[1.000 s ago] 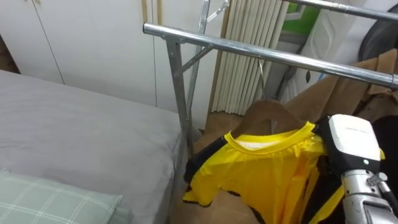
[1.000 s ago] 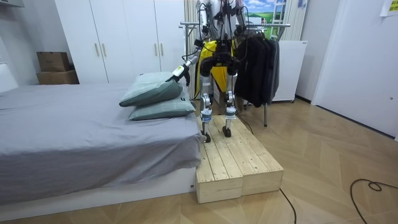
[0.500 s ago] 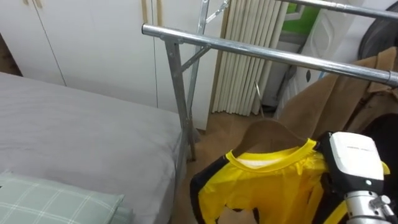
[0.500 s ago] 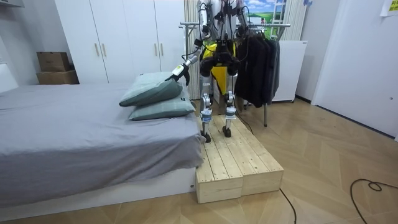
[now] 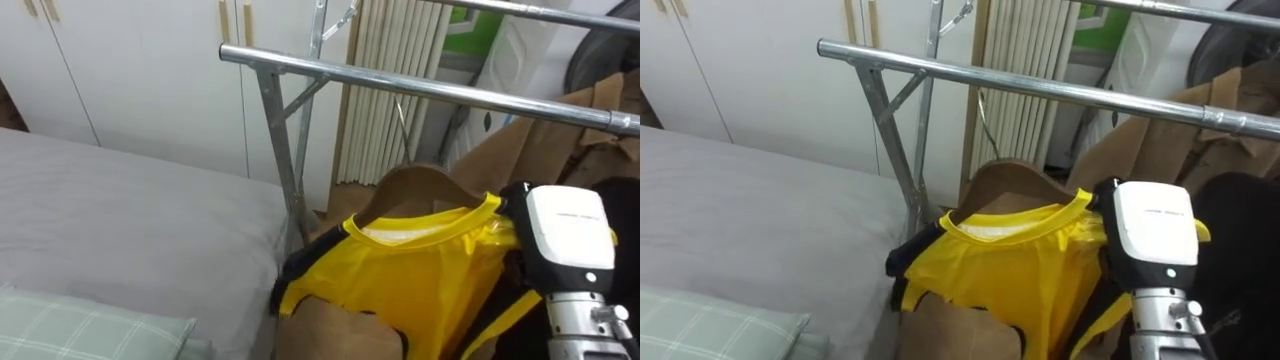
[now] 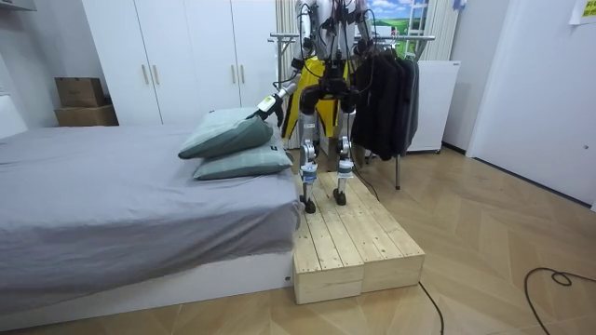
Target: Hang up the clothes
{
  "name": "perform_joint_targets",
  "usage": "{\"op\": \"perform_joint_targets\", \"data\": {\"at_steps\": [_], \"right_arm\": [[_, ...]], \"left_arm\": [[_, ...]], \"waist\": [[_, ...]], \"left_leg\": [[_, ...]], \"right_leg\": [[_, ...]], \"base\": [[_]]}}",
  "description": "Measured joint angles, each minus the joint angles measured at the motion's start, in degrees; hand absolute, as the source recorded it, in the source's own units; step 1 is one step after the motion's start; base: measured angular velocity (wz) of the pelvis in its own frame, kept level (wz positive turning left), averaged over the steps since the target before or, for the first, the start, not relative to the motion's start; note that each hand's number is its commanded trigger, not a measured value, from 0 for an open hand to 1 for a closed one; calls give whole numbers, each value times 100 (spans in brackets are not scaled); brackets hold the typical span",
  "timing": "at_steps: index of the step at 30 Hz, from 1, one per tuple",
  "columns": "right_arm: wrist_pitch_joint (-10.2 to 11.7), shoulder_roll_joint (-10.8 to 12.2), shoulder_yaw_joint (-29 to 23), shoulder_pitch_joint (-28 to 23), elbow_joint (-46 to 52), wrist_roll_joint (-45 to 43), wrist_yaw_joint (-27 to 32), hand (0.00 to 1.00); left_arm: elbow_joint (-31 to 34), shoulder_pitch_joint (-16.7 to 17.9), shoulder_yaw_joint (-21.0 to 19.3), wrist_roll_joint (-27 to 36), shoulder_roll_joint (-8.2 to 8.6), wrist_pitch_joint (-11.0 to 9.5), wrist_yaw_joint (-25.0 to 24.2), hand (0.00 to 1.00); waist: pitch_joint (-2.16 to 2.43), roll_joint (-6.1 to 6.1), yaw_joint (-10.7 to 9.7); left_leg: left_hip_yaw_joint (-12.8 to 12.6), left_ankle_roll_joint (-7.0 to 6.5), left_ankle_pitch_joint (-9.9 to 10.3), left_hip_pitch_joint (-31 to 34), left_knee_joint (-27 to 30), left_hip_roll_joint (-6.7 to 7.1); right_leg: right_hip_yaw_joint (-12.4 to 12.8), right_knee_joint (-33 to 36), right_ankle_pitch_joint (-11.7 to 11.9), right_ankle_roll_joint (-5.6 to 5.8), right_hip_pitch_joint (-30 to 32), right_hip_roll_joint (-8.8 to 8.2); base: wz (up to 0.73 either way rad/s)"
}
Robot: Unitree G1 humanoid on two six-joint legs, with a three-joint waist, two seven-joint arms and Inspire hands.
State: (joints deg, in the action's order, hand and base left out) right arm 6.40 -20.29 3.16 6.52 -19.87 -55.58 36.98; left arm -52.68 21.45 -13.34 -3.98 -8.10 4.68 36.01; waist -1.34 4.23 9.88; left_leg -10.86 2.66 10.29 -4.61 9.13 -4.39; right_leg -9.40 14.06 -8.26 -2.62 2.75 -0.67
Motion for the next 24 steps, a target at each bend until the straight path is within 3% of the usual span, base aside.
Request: {"op": "perform_joint_targets", "data": {"at_steps": [6,13,19,24], "right_arm": [[70,1,-115,2,7,618,351,100],[142,13,-135,2,39,1319,369,100],[88,40,-133,1,63,2533,-174,100],[-161,103,-133,-47,-36,3605,-904,100]], "left_arm": [[-4,0,-7,0,31,-3,-4,0],[-34,12,0,-6,30,-2,-79,0],[-95,6,6,-8,44,11,-167,0],[-148,28,4,-8,45,25,-175,0]], "waist": [[3,-8,-9],[-1,-29,0],[8,-102,-23],[1,-116,-125]], "left_leg": [[12,1,-1,7,-21,4],[4,1,0,6,-41,5],[4,0,-1,4,-50,4],[15,-1,-2,2,-35,7]], "right_leg": [[2,-10,0,1,11,-1],[1,-52,0,2,-1,5],[-5,-42,-1,3,-1,3],[-7,-48,-2,4,-22,-9]], "base": [[0],[0],[0],[1]]}}
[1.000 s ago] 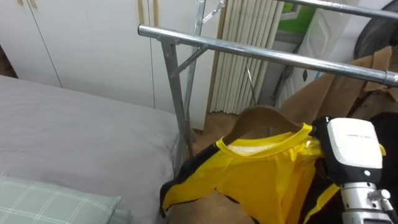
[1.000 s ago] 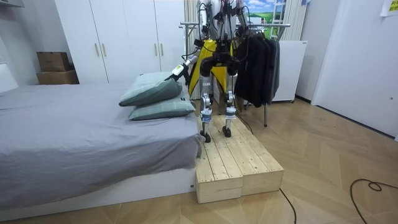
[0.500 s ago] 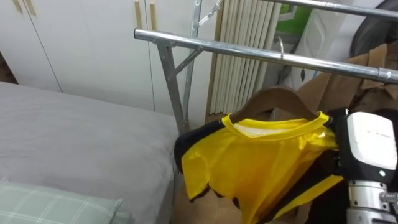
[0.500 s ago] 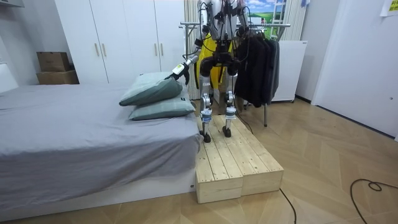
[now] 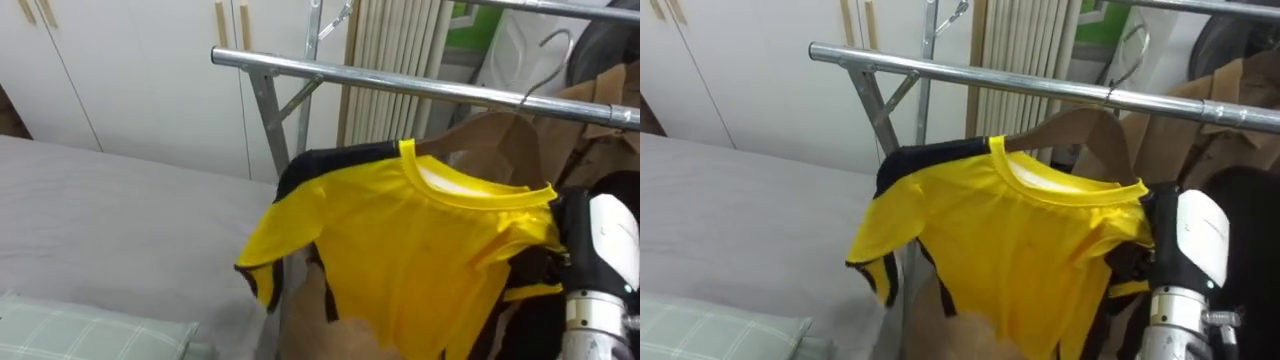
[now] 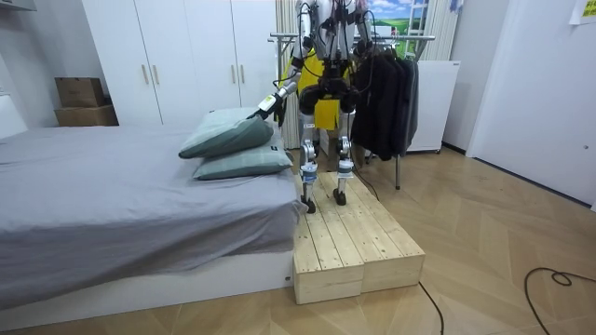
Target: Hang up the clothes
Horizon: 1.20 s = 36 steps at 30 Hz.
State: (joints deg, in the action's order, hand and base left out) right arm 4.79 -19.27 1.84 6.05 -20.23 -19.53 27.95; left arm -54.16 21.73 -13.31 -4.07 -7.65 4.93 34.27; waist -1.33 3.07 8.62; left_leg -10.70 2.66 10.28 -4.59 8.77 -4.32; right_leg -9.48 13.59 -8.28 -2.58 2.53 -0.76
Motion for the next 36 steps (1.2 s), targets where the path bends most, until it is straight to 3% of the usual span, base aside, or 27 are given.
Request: {"op": "perform_joint_targets", "data": {"at_steps": [9,17,24,36], "right_arm": [[-167,-1,-1,0,-57,545,-618,100],[-527,-15,-2,4,-87,667,-1174,100],[-599,-152,-192,127,-394,771,-1473,100],[-638,-207,-387,322,-539,825,-1793,100]], "left_arm": [[-115,2,-2,-10,0,26,-4,0],[-93,5,-56,-51,-3,184,31,0],[66,11,-228,-52,-10,214,65,0],[132,18,-248,-49,-6,218,91,0]], "waist": [[6,10,-51],[51,89,-72],[39,161,-138],[32,168,-219]], "left_leg": [[-22,0,-1,12,5,3],[-30,-1,-1,-10,21,6],[-23,-1,-1,-2,74,-3],[9,1,-1,89,51,-4]], "right_leg": [[62,28,-2,2,64,7],[72,43,-2,2,51,4],[74,23,6,-9,14,3],[16,0,29,-15,85,11]], "base": [[-2],[0],[1],[1]]}}
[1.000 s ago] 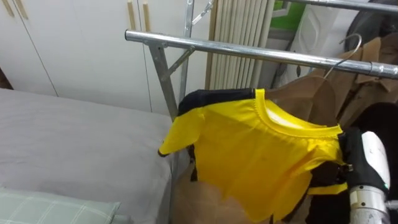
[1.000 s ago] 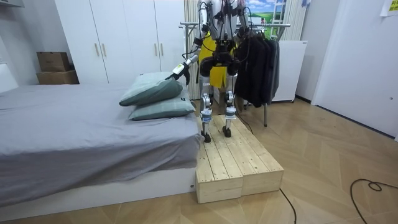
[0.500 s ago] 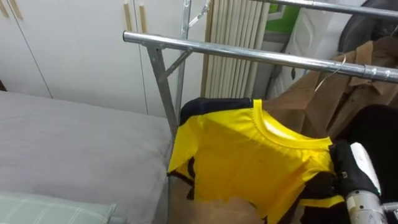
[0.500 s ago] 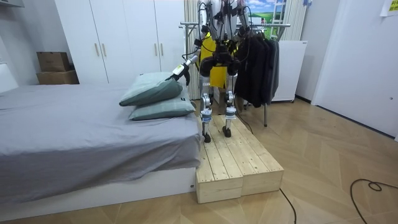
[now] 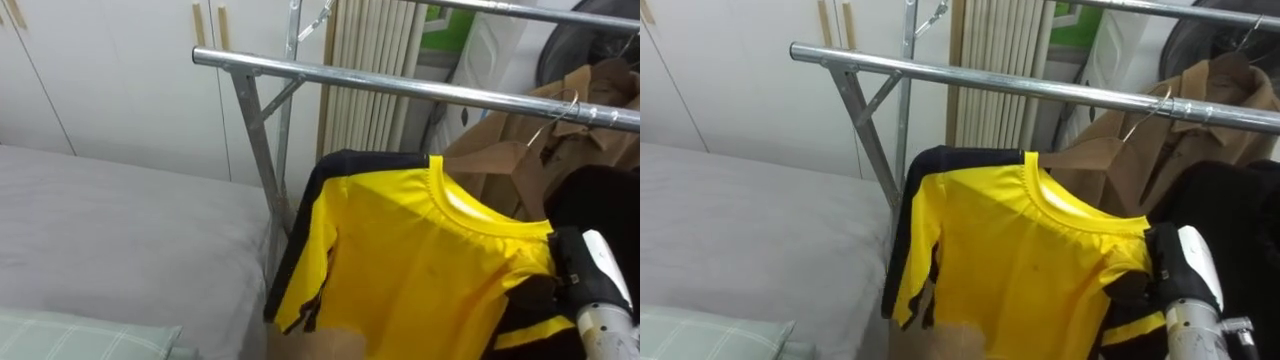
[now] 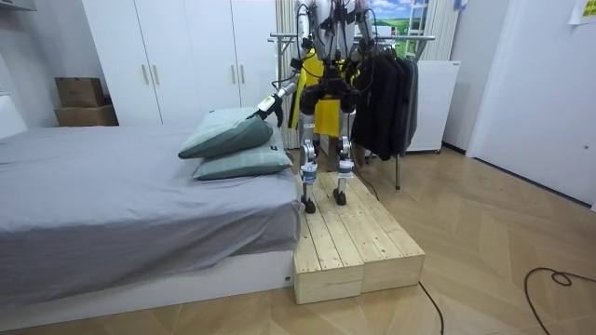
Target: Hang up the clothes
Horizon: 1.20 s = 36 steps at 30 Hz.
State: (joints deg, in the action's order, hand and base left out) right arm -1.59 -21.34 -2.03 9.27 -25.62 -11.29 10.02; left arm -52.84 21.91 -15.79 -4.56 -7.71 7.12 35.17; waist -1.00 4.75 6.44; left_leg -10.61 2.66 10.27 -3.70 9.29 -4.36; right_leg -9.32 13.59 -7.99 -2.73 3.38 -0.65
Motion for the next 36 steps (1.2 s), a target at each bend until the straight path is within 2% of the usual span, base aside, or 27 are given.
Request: {"op": "perform_joint_targets", "data": {"at_steps": [5,10,14,22,27,36], "right_arm": [[-29,-3,-1,211,-307,30,-66,100],[70,-6,-143,373,-770,-19,-97,100],[172,-80,-160,515,-1055,-33,-95,100],[382,-108,-158,536,-1263,-40,-51,100],[590,-103,-148,541,-1574,-56,-9,100],[720,-90,-157,542,-1852,-155,194,100]], "left_arm": [[0,4,-4,1,-1,6,-70,0],[127,15,-114,-1,4,6,-110,0],[308,18,-150,0,5,6,-105,0],[399,19,-148,1,4,5,-89,0],[400,18,-148,5,4,4,-84,0],[388,-4,-91,12,18,-13,-103,0]], "waist": [[-14,25,-24],[-25,67,-35],[-14,104,-5],[-14,103,31],[-17,96,39],[-45,17,168]], "left_leg": [[26,-1,0,4,13,10],[57,-8,-6,30,49,19],[101,2,-36,112,58,18],[111,22,-50,108,36,6],[114,22,-49,75,34,7],[110,24,-47,-23,33,1]], "right_leg": [[-8,-18,-2,3,-10,-12],[-5,0,-5,10,-4,-17],[-17,20,12,-3,71,-15],[-40,27,25,-25,66,-4],[-59,18,26,-24,25,-6],[-57,-5,26,-24,-88,4]], "base": [[1],[1],[2],[0],[0],[0]]}}
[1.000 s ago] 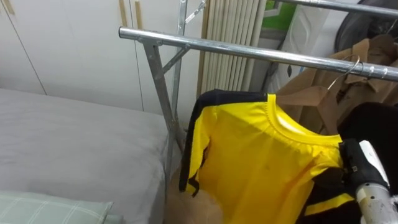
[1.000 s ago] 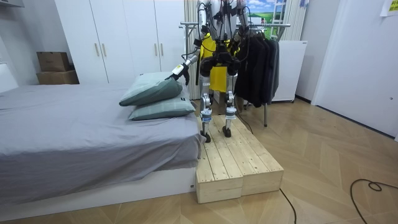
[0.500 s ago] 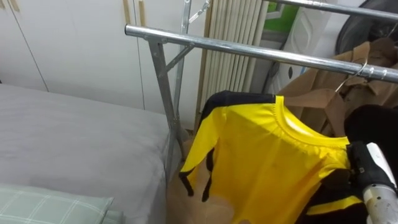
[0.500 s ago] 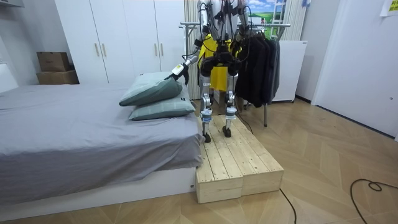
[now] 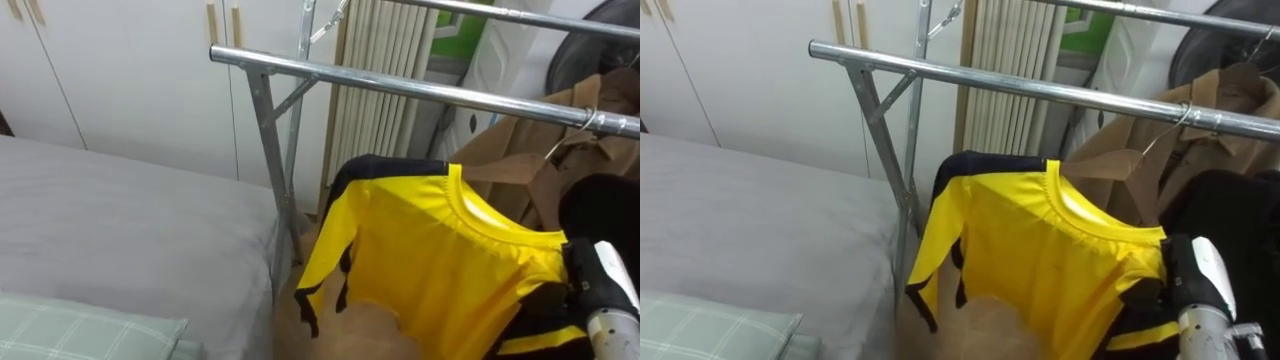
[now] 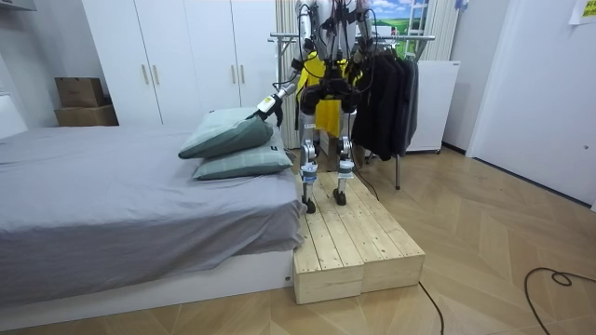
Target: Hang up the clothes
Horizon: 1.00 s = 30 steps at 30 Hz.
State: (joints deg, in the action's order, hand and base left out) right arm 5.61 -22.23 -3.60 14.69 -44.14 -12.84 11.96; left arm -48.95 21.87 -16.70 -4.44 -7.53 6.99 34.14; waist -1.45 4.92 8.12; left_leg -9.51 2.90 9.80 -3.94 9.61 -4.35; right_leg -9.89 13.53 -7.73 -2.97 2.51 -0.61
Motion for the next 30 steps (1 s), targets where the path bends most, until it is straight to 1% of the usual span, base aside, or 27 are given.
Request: {"op": "perform_joint_targets", "data": {"at_steps": [2,3,5,6,7,10,12,16,18,22,26,30], "right_arm": [[-4,1,-4,0,-9,-41,19,100],[-17,2,-6,0,-20,-85,51,98],[-18,26,-17,0,-18,-138,95,60],[-18,46,-26,0,-14,-156,125,19],[-18,56,-35,0,-9,-168,131,0],[-29,127,-48,-5,-22,-242,205,0],[-159,176,-46,-12,-31,-255,195,0],[-323,198,-44,-16,-129,-300,97,0],[-450,259,-44,-72,-276,-315,25,0],[-453,289,-45,-145,-311,-321,-106,0],[-454,293,-45,-144,-422,-323,-252,0],[-489,352,-45,-145,-459,-327,-288,0]], "left_arm": [[-5,1,0,0,5,0,-10,0],[-5,1,-1,0,10,0,-14,0],[-3,1,-2,0,21,1,-15,0],[-3,1,-2,0,24,1,-15,0],[-3,1,0,1,24,1,-15,0],[0,1,1,31,23,1,-8,0],[0,1,2,38,23,2,-6,0],[0,3,2,50,22,2,-6,0],[0,3,2,50,21,2,-8,0],[-1,3,-11,49,21,2,-8,0],[-1,7,-11,50,20,2,-8,0],[-1,8,-11,50,-3,2,5,0]], "waist": [[-3,-32,0],[7,-52,0],[16,-71,0],[18,-78,-4],[19,-80,-4],[21,-82,-21],[23,-80,-22],[30,-70,-22],[32,-65,-24],[39,-52,-29],[43,-15,-32],[41,35,-67]], "left_leg": [[0,1,1,-41,-11,0],[0,1,2,-59,-20,-1],[-1,1,1,-65,-25,-3],[3,1,1,-61,-25,-6],[4,1,1,-60,-25,-8],[27,3,2,-64,-26,-15],[37,6,4,-66,-31,-15],[49,6,4,-68,-55,-13],[71,5,2,-70,-77,-11],[66,4,0,-73,-86,-11],[68,3,-1,-73,-47,1],[72,3,-2,-71,-27,3]], "right_leg": [[0,-8,-1,1,-40,2],[-1,-19,-1,2,-58,4],[0,-25,-1,2,-61,8],[-5,-37,-1,1,-62,11],[-8,-48,0,0,-64,15],[-38,-85,2,-4,-96,23],[-49,-90,2,-4,-104,22],[-100,-99,1,-2,-107,17],[-129,-109,0,0,-115,13],[-126,-90,0,0,-114,13],[-117,-105,-16,20,-115,-3],[-90,-84,-31,22,-113,-3]], "base": [[0],[0],[0],[0],[0],[3],[2],[1],[4],[0],[0],[0]]}}
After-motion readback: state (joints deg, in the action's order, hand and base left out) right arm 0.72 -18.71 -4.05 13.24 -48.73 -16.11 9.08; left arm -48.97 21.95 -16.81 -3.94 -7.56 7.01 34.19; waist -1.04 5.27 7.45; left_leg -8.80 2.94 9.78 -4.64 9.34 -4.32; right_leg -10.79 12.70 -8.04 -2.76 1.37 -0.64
